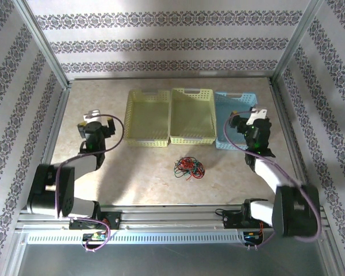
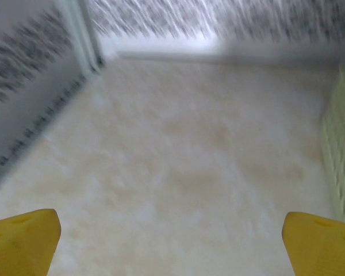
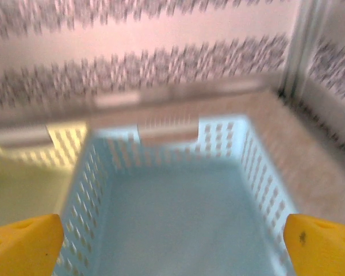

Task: Untangle the cables

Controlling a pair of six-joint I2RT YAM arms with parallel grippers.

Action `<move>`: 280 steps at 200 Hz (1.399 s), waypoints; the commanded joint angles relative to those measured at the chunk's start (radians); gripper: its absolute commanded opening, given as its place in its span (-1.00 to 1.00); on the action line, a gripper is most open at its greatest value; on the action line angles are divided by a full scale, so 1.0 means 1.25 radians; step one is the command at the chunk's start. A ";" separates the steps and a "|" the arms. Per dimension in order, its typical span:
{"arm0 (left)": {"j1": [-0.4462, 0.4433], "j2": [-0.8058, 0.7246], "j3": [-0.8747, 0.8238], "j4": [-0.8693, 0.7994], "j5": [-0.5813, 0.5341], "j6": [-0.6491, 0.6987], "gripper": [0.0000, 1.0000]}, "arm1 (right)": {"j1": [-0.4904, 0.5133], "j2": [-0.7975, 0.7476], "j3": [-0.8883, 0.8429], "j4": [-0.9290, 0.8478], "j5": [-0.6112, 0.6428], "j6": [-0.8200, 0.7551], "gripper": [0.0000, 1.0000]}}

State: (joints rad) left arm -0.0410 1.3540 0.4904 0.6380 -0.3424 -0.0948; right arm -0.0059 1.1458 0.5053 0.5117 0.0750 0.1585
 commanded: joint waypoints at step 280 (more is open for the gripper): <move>-0.607 0.290 0.470 -0.611 0.458 -0.131 0.99 | 0.648 -0.086 0.316 -0.984 -0.192 0.013 -1.00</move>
State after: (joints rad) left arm -0.7570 1.6539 1.0172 -0.0044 0.1154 -0.3424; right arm 0.8097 1.1473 0.8524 -0.7155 -0.1452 0.1875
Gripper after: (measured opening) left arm 0.993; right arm 0.051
